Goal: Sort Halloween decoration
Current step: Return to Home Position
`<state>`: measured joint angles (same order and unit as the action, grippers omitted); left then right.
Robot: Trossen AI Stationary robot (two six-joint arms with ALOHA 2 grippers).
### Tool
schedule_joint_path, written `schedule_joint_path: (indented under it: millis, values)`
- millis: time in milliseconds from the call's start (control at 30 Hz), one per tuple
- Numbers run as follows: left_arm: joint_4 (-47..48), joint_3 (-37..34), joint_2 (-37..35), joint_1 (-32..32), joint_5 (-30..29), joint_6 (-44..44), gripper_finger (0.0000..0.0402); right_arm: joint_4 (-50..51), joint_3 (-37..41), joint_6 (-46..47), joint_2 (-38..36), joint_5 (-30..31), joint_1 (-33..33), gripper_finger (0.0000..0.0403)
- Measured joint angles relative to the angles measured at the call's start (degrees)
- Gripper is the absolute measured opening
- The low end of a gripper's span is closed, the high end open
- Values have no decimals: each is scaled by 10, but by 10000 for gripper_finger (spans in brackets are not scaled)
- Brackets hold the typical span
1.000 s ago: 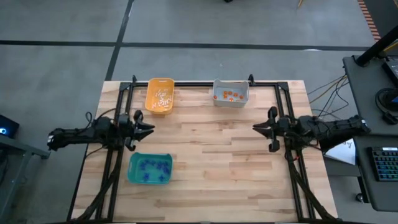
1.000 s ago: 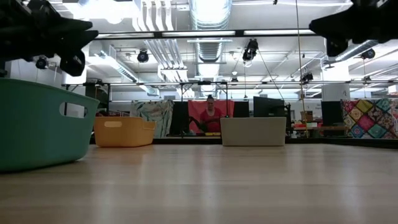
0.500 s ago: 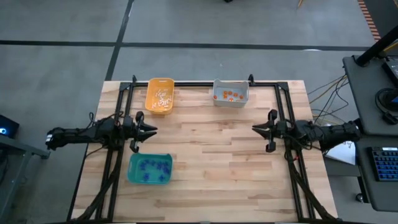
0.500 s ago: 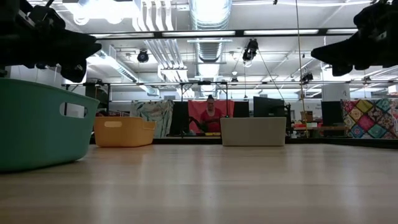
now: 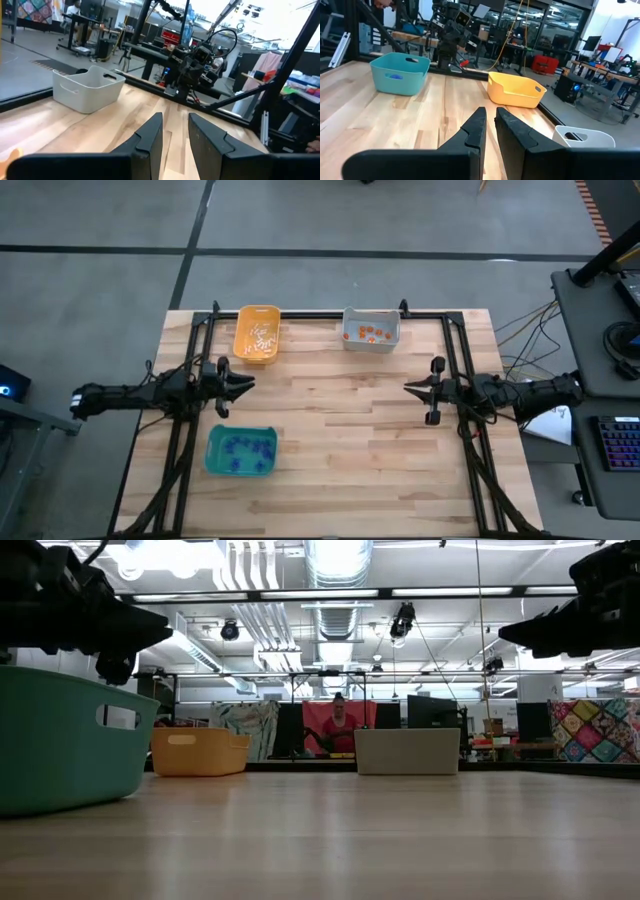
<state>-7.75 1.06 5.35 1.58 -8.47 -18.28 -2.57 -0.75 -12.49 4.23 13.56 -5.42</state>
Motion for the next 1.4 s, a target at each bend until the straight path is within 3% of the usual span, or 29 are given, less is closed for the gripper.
schedule_joint_path:
  millis: [1400]
  values:
    - [1,1,60,0,0,-2,76,2,0,5,1,0,0,38]
